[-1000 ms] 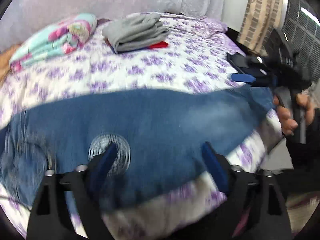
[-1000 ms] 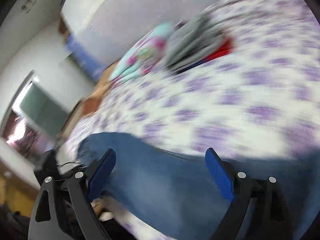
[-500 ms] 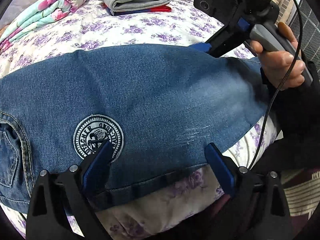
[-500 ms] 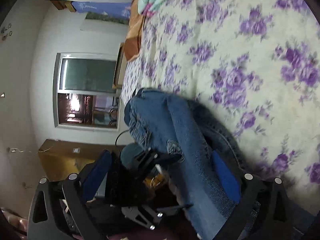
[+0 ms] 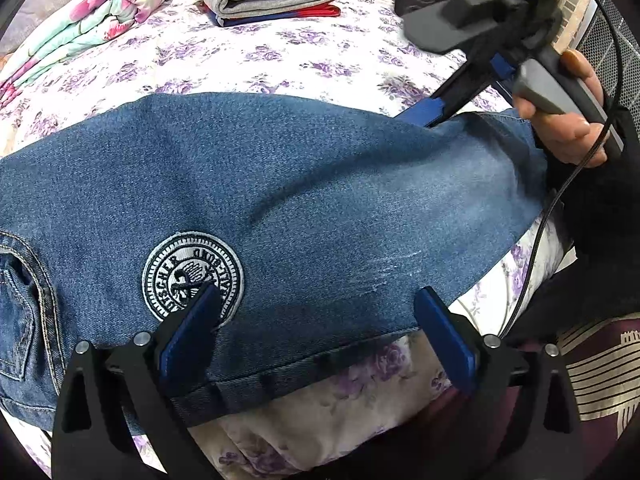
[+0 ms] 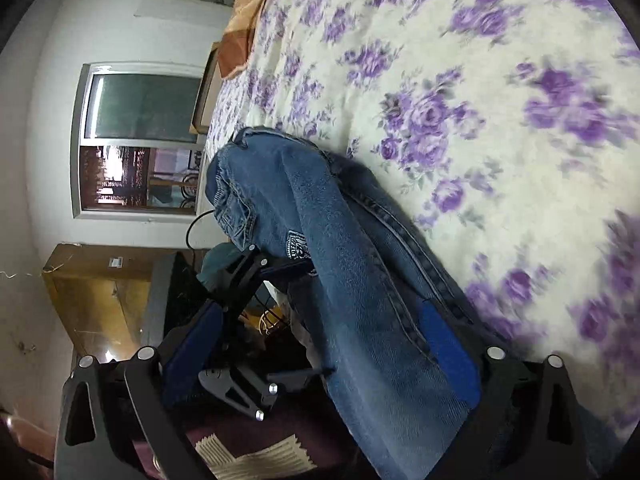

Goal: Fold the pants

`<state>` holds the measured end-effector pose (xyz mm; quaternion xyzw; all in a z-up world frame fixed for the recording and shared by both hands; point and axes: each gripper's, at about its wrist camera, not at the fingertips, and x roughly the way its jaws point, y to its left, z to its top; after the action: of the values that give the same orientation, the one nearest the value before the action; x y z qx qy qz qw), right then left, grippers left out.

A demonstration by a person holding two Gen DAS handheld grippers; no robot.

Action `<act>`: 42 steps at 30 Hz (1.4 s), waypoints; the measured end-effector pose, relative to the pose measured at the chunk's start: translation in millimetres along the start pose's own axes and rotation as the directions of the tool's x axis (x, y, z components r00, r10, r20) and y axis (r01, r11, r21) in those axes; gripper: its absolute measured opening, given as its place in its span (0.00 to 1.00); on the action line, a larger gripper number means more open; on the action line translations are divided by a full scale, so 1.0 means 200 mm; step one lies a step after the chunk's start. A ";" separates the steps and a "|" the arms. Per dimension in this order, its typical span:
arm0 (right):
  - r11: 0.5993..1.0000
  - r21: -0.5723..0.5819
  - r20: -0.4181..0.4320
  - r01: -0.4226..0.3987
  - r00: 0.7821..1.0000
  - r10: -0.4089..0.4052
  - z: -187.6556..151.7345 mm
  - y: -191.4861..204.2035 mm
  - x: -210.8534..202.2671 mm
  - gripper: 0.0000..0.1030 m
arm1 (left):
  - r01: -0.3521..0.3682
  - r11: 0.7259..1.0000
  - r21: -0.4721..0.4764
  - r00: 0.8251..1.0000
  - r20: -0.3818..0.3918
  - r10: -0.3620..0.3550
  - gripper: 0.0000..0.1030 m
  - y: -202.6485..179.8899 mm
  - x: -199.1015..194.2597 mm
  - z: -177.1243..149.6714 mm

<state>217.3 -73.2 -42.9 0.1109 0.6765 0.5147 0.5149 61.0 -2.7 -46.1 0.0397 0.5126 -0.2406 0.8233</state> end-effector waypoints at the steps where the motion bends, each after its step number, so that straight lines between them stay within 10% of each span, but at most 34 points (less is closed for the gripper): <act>1: 1.000 0.010 -0.007 -0.004 1.000 0.004 0.02 -0.01 0.02 0.97 | -0.004 1.000 0.002 1.000 0.000 0.004 0.94 -0.01 0.00 0.00; 9: 0.950 -0.002 0.051 -0.312 0.949 0.311 0.16 0.04 0.14 0.97 | -0.006 1.000 -0.008 1.000 0.008 0.006 0.95 -0.01 0.00 0.00; 20: 0.938 -0.119 0.349 -0.325 0.871 0.346 0.16 0.00 -0.14 0.96 | -0.004 1.000 -0.014 1.000 0.013 0.004 0.95 0.00 0.00 0.00; 24: 0.979 -0.076 0.306 -0.188 0.930 0.202 0.15 0.02 -0.11 0.96 | -0.002 1.000 -0.015 1.000 0.011 0.002 0.95 0.00 0.00 0.00; 27: 0.980 -0.048 0.115 -0.193 0.974 0.197 0.11 0.01 0.02 0.97 | -0.003 1.000 -0.015 1.000 0.013 0.003 0.95 0.00 0.00 0.01; 33: 0.946 0.004 0.033 -0.325 0.945 0.325 0.25 0.04 0.21 0.97 | -0.013 1.000 -0.012 1.000 0.012 0.013 0.95 -0.02 0.01 0.01; 42: 0.965 -0.091 0.271 -0.245 0.927 0.260 0.31 0.02 0.08 0.85 | -0.004 1.000 -0.014 1.000 0.021 0.004 0.95 -0.02 -0.01 0.01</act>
<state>259.0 -24.5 -46.3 0.2544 0.5621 0.5744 0.5380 59.4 -5.4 -42.8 0.0325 0.5056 -0.2357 0.8293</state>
